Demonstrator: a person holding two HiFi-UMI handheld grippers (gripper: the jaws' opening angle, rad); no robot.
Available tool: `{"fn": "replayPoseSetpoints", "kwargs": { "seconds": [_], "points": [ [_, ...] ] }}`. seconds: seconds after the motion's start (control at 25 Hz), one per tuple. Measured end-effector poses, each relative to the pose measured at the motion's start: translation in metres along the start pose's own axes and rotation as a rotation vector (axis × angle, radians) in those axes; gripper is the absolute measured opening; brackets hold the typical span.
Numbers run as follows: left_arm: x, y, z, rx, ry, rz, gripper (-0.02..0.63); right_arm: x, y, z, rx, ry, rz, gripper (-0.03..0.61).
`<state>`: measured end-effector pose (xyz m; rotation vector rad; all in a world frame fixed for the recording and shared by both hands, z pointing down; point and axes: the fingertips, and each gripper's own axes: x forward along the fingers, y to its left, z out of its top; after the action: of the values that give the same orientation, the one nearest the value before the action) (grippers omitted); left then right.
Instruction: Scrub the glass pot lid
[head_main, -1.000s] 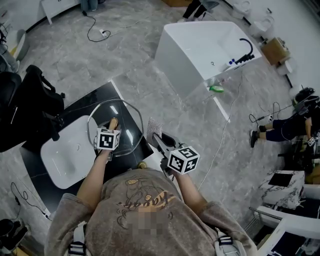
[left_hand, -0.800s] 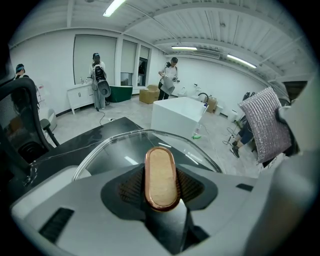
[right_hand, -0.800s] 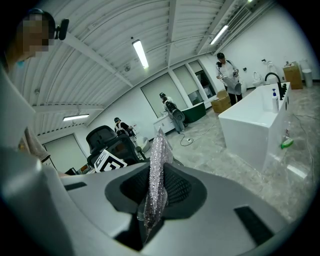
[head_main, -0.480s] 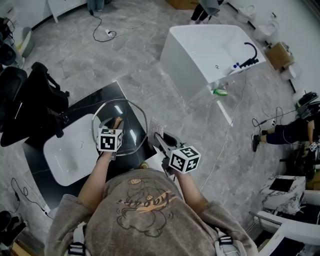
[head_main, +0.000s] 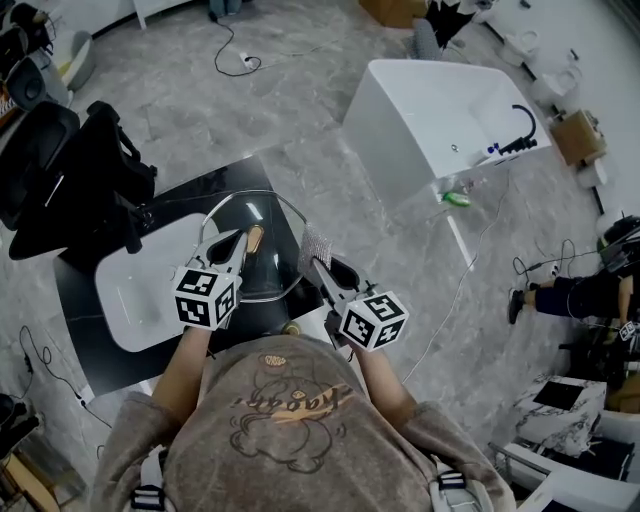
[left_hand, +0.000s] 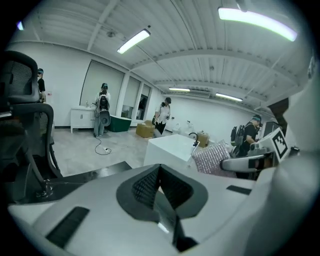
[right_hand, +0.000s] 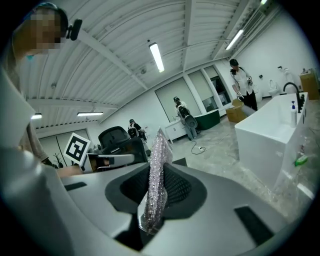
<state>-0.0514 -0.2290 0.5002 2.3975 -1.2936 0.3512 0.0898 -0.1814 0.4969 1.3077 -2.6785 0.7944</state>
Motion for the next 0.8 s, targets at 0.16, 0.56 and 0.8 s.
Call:
{"fn": "replayPoseSetpoints", "kwargs": {
  "seconds": [0.16,0.56,0.8],
  "points": [
    [-0.028,-0.002,0.013,0.020,-0.093,0.014,0.017,0.000,0.013,0.012,-0.041,-0.031,0.021,0.086],
    [-0.056,-0.003,0.010,0.043,-0.132,0.060,0.017,0.001,0.032,0.017,-0.059,-0.049,0.080,0.081],
    [-0.055,-0.003,0.006,0.049,-0.118,0.065,0.017,0.001,0.035,0.017,-0.067,-0.044,0.100,0.081]
  ]
}}
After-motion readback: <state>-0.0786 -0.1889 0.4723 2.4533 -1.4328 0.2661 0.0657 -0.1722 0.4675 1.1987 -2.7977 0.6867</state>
